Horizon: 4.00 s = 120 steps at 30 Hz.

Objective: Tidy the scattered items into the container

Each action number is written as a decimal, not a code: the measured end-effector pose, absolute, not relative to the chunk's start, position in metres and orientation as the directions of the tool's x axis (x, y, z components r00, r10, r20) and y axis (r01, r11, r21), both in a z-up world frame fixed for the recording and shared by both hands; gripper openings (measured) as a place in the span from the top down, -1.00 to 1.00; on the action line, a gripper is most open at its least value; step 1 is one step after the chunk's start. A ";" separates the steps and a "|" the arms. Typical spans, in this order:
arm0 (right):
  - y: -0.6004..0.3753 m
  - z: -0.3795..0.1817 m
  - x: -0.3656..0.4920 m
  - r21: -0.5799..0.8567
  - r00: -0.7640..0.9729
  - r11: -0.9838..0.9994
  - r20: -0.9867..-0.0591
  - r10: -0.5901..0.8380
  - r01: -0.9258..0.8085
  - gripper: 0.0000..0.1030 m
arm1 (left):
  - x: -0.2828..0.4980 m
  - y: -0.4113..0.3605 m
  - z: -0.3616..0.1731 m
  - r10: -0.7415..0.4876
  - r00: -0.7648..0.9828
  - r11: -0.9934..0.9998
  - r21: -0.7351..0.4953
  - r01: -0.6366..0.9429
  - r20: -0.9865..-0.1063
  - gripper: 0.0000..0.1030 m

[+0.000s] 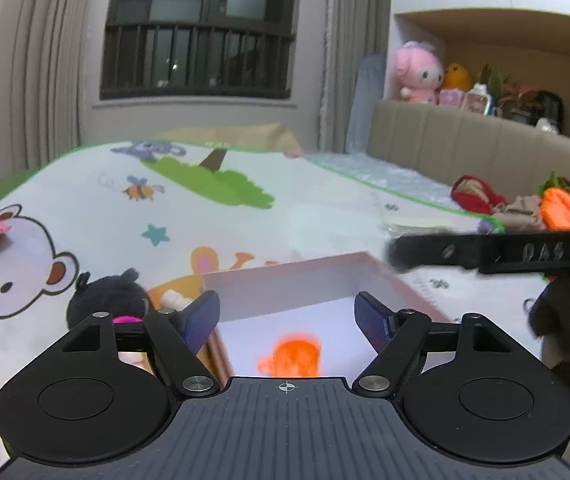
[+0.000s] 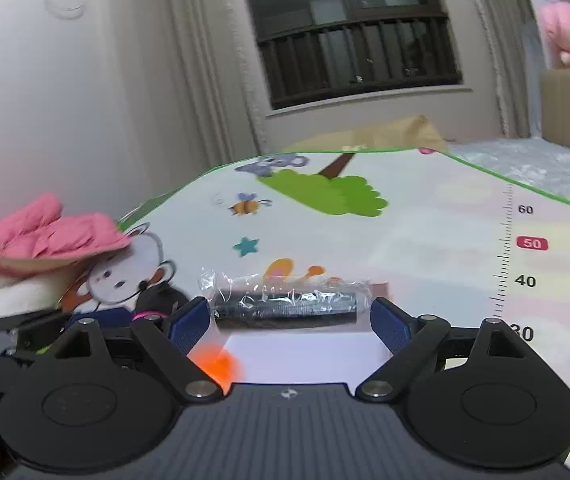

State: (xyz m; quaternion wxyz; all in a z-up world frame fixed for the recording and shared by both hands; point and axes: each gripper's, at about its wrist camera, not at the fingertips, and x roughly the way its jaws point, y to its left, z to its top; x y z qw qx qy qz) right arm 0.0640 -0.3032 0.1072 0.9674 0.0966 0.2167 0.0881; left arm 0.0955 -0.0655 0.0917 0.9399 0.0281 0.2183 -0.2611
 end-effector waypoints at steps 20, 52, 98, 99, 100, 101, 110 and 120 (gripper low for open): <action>-0.245 0.107 -0.003 0.039 0.921 0.982 -0.341 0.186 -0.183 -1.00 | 0.046 0.010 0.032 -0.275 0.773 0.929 0.051 0.367 -0.571 -0.81; -0.052 0.057 0.047 -0.042 0.762 0.935 -0.592 0.260 -0.351 -0.12 | -0.065 0.127 0.039 -0.323 0.787 0.940 -0.083 0.331 -0.526 -0.77; -0.143 0.078 -0.028 -0.023 0.754 0.942 -0.607 0.253 -0.335 0.14 | -0.045 0.084 0.035 -0.322 0.776 0.938 -0.073 0.339 -0.542 -0.58; -0.153 0.074 -0.041 -0.045 0.764 0.948 -0.605 0.225 -0.315 0.14 | -0.040 0.078 0.032 -0.290 0.780 0.947 -0.049 0.317 -0.555 -0.58; -0.162 0.069 -0.053 -0.063 0.771 0.953 -0.605 0.199 -0.295 0.14 | -0.035 0.074 0.030 -0.255 0.785 0.956 -0.024 0.294 -0.565 -0.58; -0.170 0.065 -0.062 -0.070 0.773 0.957 -0.608 0.183 -0.282 0.14 | -0.031 0.070 0.027 -0.231 0.787 0.960 -0.005 0.278 -0.572 -0.58; -0.222 0.027 -0.107 -0.004 0.801 0.978 -0.574 0.168 -0.208 -0.49 | -0.021 0.038 0.018 -0.117 0.789 0.961 0.131 0.243 -0.604 -0.25; -0.241 0.006 -0.115 0.081 0.812 0.987 -0.561 0.163 -0.142 -0.84 | -0.065 -0.015 0.045 -0.396 0.730 0.878 0.002 0.478 -0.557 -0.19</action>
